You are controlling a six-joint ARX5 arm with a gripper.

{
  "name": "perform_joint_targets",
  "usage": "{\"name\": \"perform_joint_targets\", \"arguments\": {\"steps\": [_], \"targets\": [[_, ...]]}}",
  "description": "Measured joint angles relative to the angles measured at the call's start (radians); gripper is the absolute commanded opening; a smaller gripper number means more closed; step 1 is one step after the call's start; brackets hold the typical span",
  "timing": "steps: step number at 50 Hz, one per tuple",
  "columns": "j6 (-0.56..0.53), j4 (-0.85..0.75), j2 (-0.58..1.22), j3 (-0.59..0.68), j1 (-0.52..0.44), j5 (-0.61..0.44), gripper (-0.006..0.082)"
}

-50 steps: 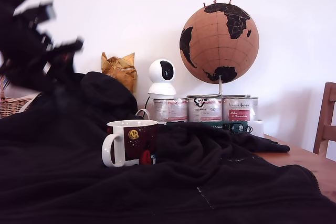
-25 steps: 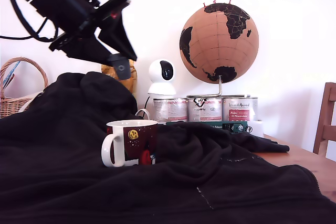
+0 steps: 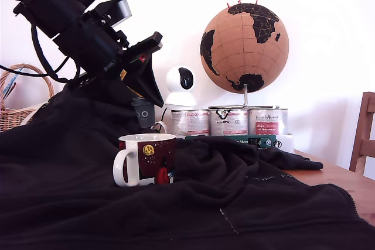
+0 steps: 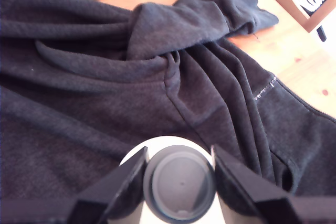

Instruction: Pick the grey coffee capsule and place it inside the red coffee cup

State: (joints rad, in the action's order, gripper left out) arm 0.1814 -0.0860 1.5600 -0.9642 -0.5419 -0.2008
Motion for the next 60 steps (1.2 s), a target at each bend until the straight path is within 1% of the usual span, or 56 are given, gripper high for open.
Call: {"name": "perform_joint_targets", "arguments": {"steps": [2,3,4,5,6,7,10,12,13,23,26,29,31,34,36,38,41,42,43,44,47,54,60], "targets": [[0.000,0.000,0.000,0.000,0.000,0.000,0.0046],[0.000,0.000,0.000,0.000,0.000,0.000,0.0066],[0.000,0.000,0.000,0.000,0.000,0.000,0.0111],[0.000,-0.001,0.000,0.000,0.000,0.000,0.0189],[0.000,-0.002,0.000,0.000,0.000,0.000,0.0283],[0.000,-0.004,0.000,0.000,0.000,-0.002,0.0397],[0.000,-0.012,0.000,0.000,0.000,-0.010,0.0669],[0.000,-0.023,0.000,0.000,0.000,-0.010,0.0751],[0.000,-0.027,0.000,0.000,0.000,-0.007,0.0761],[0.000,-0.042,0.000,0.000,0.000,0.012,0.0753],[0.000,-0.047,-0.001,0.000,0.000,0.014,0.0747],[0.000,-0.057,-0.005,0.000,0.000,0.027,0.0712],[-0.002,-0.067,-0.012,0.000,0.000,0.046,0.0667],[-0.012,-0.085,-0.032,0.000,0.002,0.074,0.0571],[-0.028,-0.100,-0.054,0.000,0.007,0.095,0.0482],[-0.039,-0.113,-0.079,0.000,0.014,0.115,0.0349],[-0.060,-0.134,-0.120,0.000,0.029,0.133,0.0069],[-0.062,-0.141,-0.134,0.000,0.037,0.136,-0.0013],[-0.072,-0.147,-0.143,0.000,0.043,0.139,-0.0034],[-0.080,-0.154,-0.158,0.000,0.052,0.144,-0.0002],[-0.087,-0.165,-0.186,0.000,0.080,0.154,-0.0023],[-0.101,-0.208,-0.233,0.000,0.147,0.185,-0.0024],[-0.117,-0.236,-0.290,0.000,0.202,0.185,-0.0024]]}}
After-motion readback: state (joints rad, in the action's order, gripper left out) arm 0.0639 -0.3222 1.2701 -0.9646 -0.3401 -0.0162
